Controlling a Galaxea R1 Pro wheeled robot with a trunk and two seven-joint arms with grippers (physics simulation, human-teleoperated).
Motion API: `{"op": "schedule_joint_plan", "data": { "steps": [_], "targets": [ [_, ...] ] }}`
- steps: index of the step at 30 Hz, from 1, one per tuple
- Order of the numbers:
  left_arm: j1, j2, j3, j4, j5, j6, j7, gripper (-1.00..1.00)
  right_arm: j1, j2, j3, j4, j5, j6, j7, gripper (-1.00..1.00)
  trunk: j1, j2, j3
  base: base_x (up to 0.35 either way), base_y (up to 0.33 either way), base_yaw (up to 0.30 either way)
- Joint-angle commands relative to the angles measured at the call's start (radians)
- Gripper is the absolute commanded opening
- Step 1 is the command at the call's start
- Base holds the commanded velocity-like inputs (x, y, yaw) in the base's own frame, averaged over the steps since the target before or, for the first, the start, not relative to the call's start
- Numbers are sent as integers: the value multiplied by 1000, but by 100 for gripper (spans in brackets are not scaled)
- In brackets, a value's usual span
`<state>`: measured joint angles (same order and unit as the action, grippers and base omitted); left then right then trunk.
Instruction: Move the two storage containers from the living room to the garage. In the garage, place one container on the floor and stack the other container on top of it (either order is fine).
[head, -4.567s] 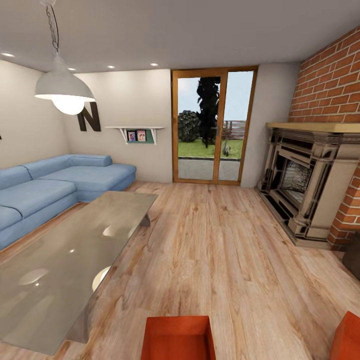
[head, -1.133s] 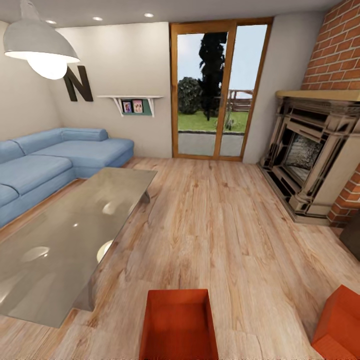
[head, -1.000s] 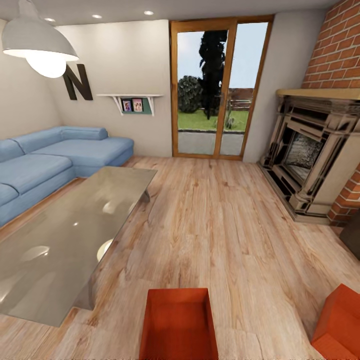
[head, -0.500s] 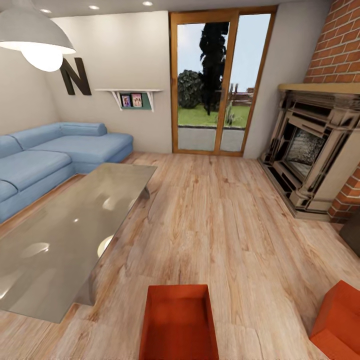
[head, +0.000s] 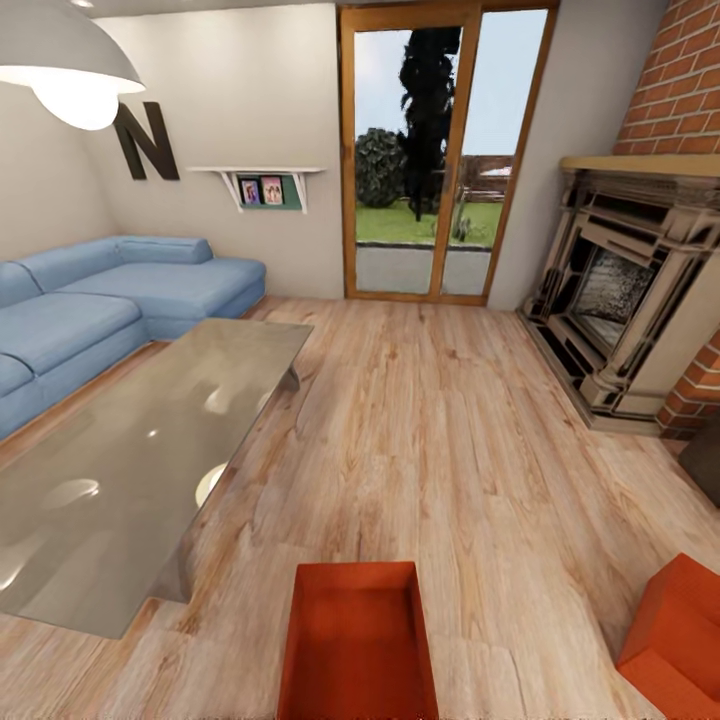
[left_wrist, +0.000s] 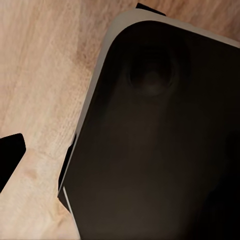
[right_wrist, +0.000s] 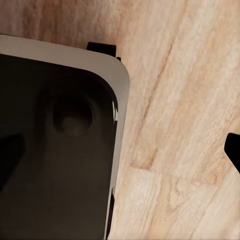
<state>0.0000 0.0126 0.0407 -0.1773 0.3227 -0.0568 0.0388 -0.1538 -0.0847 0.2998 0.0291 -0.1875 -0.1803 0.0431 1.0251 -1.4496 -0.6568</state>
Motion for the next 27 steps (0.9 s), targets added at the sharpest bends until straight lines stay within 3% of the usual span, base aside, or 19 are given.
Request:
{"op": "schedule_joint_plan", "data": {
  "steps": [1, 27],
  "targets": [
    [0, 0, 4, -1, -1, -1, 1, 100, -1, 0, 7, 3, -10, -6, 5, 100, 0, 0, -2, 0, 0, 0],
    [0, 0, 4, -1, -1, -1, 1, 100, -1, 0, 7, 3, -10, -7, 3, 100, 0, 0, -44, 0, 0, 0]
  ]
}}
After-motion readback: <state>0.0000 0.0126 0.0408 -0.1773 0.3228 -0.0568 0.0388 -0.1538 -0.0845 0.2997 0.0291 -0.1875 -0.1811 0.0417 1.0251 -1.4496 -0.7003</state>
